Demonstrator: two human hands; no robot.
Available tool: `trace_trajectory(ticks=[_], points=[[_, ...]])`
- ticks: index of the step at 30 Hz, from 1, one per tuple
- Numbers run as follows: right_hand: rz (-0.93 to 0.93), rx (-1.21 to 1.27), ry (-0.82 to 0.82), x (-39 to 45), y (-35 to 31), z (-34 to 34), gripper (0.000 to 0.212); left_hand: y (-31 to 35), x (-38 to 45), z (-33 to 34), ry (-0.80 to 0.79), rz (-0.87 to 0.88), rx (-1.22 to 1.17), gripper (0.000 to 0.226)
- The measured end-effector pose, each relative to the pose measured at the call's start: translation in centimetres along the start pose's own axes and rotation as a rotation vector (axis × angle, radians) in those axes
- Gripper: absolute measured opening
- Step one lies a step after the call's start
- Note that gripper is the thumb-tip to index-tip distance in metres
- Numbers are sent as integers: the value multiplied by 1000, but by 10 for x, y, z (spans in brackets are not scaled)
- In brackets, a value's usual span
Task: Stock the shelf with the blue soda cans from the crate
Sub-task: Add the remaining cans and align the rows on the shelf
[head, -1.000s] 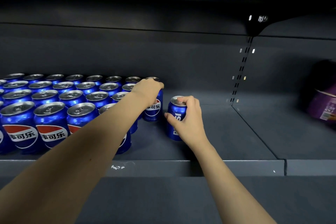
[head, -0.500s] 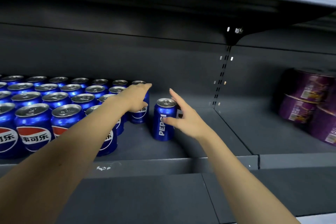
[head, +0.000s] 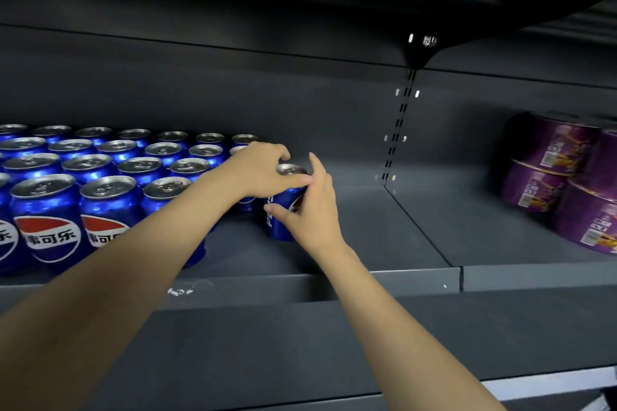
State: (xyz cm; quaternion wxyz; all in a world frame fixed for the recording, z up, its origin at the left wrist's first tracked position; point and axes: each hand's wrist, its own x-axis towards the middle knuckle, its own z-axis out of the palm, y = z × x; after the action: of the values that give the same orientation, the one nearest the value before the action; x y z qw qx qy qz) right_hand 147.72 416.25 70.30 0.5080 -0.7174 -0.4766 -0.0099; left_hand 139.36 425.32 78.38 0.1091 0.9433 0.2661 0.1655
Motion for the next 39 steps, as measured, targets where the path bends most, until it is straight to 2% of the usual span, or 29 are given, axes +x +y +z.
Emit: trace_trajectory(ticks=[5, 8, 11, 14, 16, 18, 21, 27, 33, 39], points=[[48, -26, -93, 2, 15, -11, 117, -4, 6, 0, -56, 32, 38, 52], [147, 71, -311, 5, 24, -22, 118, -6, 8, -3, -101, 84, 18, 46], [232, 187, -497, 14, 33, -29, 114, -7, 9, -11, -174, 110, 23, 53], [275, 235, -561, 22, 34, -29, 116, -9, 11, -20, -265, 122, 66, 42], [294, 299, -585, 27, 33, -27, 104, -7, 12, -25, -306, 131, 134, 37], [287, 325, -575, 29, 30, -22, 81, -3, 13, -30, -314, 135, 215, 39], [274, 308, -483, 28, 26, -13, 68, -8, 13, -35, -291, 107, 270, 43], [194, 236, -333, 21, 14, 15, 73, -43, 4, -50, -210, 22, 321, 54], [106, 102, -252, 15, -1, 44, 76, -71, -12, -57, -171, -40, 303, 40], [105, 21, -152, 11, -11, 65, 77, -90, -18, -53, -170, -81, 215, 47]])
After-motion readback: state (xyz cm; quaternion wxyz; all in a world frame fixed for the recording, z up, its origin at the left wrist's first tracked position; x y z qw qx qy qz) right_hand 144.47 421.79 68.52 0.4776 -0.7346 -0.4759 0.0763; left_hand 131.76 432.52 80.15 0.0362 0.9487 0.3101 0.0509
